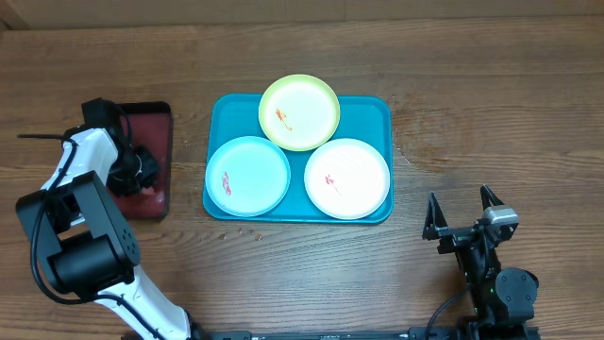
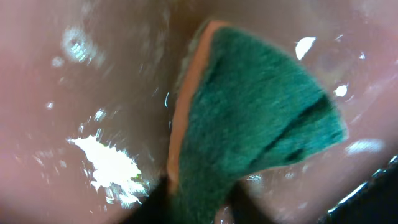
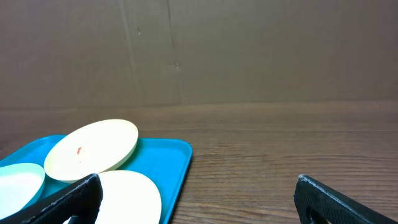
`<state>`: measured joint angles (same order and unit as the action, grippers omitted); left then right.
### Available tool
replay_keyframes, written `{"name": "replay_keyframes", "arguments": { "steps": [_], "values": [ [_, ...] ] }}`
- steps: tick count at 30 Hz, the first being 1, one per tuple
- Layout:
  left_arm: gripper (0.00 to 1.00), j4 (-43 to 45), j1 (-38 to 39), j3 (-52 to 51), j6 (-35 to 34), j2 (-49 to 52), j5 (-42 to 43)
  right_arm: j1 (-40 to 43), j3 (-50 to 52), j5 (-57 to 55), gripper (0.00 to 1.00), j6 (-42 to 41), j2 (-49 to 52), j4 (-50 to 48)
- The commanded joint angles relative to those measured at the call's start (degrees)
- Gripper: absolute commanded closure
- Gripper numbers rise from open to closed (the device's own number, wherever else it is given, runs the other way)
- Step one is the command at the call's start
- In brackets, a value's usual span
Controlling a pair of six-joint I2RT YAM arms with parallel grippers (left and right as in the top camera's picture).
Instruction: Clean dirty plates on tray and stack at the side
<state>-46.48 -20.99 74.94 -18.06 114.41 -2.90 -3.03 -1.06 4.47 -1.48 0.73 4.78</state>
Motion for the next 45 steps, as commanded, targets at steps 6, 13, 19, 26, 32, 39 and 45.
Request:
{"name": "replay_keyframes", "arguments": {
  "steps": [6,13,19,26,32,39,45],
  "values": [
    [0.00,10.5,0.0,-2.4,-2.6,2.5,2.3,0.2,0.6,-0.4,0.00,-0.5,-0.6,-0.2],
    [0.22,15.5,0.0,-2.4,6.6,2.5,2.3,0.2,0.6,-0.4,0.00,-0.5,-0.6,-0.2],
    [0.32,11.3,0.1,-2.4,14.2,2.5,2.4,0.2,0.6,-0.4,0.00,-0.5,-0.6,-0.2],
    [0.50,10.3,0.1,-2.4,14.3,2.5,3.6,0.2,0.6,-0.4,0.00,-0.5,-0.6,-0.2],
    [0.91,10.6,-0.2,-2.4,13.7,2.5,3.3,0.2,0.6,-0.4,0.00,-0.5,-0.6,-0.2],
    [0.87,13.1,-1.0,-2.4,-7.9,2.5,-2.6,0.2,0.6,-0.4,0.00,-0.5,-0.6,-0.2],
    [0.69,14.9,-3.1,-2.4,-16.4,2.5,-3.7,0.2,0.6,-0.4,0.00,-0.5,-0.6,-0.2]
  ]
}}
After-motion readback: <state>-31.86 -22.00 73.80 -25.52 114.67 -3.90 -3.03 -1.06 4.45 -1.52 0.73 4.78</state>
